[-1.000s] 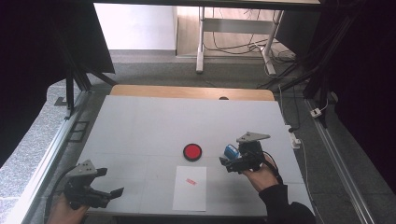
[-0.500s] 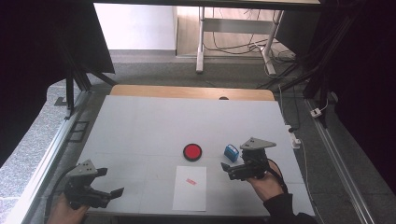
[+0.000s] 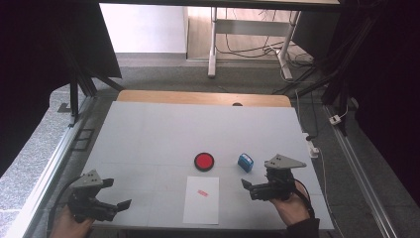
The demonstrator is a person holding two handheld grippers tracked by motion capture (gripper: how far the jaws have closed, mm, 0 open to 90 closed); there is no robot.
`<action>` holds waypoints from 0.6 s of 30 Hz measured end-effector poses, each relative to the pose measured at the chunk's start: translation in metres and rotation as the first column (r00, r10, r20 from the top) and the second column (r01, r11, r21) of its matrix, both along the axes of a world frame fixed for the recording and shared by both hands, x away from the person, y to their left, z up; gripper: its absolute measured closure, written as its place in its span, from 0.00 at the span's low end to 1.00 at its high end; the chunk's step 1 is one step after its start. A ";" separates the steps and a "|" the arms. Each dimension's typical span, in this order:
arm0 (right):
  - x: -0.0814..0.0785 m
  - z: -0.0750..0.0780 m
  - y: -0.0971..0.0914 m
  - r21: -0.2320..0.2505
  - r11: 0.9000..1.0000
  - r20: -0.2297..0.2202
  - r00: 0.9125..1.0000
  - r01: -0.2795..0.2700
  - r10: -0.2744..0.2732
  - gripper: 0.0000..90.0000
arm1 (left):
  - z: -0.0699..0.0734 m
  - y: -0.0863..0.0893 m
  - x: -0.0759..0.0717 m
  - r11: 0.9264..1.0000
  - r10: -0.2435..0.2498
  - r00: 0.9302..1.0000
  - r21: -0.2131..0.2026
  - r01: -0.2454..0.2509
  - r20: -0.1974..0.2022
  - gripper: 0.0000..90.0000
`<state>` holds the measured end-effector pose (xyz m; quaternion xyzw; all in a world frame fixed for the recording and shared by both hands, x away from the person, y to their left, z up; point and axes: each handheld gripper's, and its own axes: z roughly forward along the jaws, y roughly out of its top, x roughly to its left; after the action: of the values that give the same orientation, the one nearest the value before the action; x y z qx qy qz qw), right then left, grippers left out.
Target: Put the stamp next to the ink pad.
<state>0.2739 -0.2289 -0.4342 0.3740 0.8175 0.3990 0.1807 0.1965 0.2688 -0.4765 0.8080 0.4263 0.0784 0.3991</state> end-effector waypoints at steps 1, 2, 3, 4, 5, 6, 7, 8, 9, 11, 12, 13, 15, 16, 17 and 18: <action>-0.002 0.000 -0.002 0.002 1.000 0.001 1.000 0.005 -0.005 0.00 | 0.000 0.000 0.000 1.000 0.000 1.000 0.001 0.000 0.000 0.00; -0.004 0.000 -0.003 0.001 1.000 0.002 1.000 0.007 -0.007 0.00 | 0.000 0.000 0.000 1.000 0.000 1.000 0.000 0.000 0.000 0.00; -0.005 0.000 -0.005 0.002 1.000 0.002 1.000 0.012 -0.012 0.00 | 0.000 0.000 0.000 1.000 0.000 1.000 0.000 0.000 0.000 0.00; -0.006 0.000 -0.006 0.007 1.000 0.004 1.000 0.015 -0.015 0.00 | 0.000 0.000 0.000 1.000 0.000 1.000 0.000 0.000 0.000 0.00; -0.008 0.000 -0.008 0.007 1.000 0.002 1.000 0.018 -0.018 0.00 | 0.000 0.000 0.000 1.000 0.000 1.000 -0.001 0.000 0.000 0.00; -0.009 0.000 -0.010 0.011 1.000 0.002 1.000 0.023 -0.023 0.00 | 0.000 0.000 0.000 1.000 0.000 1.000 -0.001 0.000 0.000 0.00; -0.010 0.000 -0.013 0.016 1.000 0.000 1.000 0.026 -0.026 0.00 | 0.000 0.000 0.000 1.000 0.000 1.000 0.000 0.000 0.000 0.00; -0.011 0.000 -0.015 0.018 0.999 0.001 1.000 0.032 -0.032 0.00 | 0.000 0.000 0.000 1.000 0.000 1.000 0.000 0.000 0.000 0.00; -0.012 -0.001 -0.017 0.018 0.999 0.000 0.999 0.036 -0.036 0.00 | 0.000 0.000 0.000 1.000 0.000 1.000 0.000 0.000 0.001 0.00; -0.015 -0.001 -0.021 0.028 0.999 0.000 0.999 0.044 -0.044 0.00 | 0.000 0.000 0.000 1.000 0.000 1.000 0.001 0.000 0.000 0.00; -0.016 -0.002 -0.023 0.031 0.998 -0.003 0.999 0.050 -0.050 0.00 | 0.000 0.000 0.000 1.000 0.000 1.000 0.001 0.000 0.000 0.00; -0.017 -0.002 -0.025 0.032 0.998 -0.004 0.999 0.054 -0.054 0.00 | 0.000 0.000 0.000 1.000 0.000 1.000 0.001 0.000 0.000 0.00; -0.020 -0.004 -0.029 0.041 0.997 -0.010 0.998 0.066 -0.065 0.00 | 0.000 0.000 0.000 1.000 0.001 1.000 0.000 -0.001 0.000 0.00; -0.021 -0.005 -0.031 0.042 0.997 -0.011 0.998 0.070 -0.070 0.00 | 0.000 0.000 0.000 1.000 0.001 1.000 0.000 -0.001 0.000 0.00; -0.022 -0.005 -0.032 0.039 0.997 -0.014 0.997 0.072 -0.072 0.00 | 0.000 0.000 -0.001 1.000 0.002 1.000 0.000 -0.002 0.001 0.00; -0.024 -0.007 -0.034 0.043 0.996 -0.019 0.997 0.077 -0.076 0.00 | 0.000 0.000 -0.001 1.000 0.002 1.000 0.000 -0.002 0.001 0.00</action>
<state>0.2504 -0.2625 -0.4408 0.4123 0.7952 0.4063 0.1805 0.1957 0.2690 -0.4764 0.8074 0.4271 0.0792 0.3992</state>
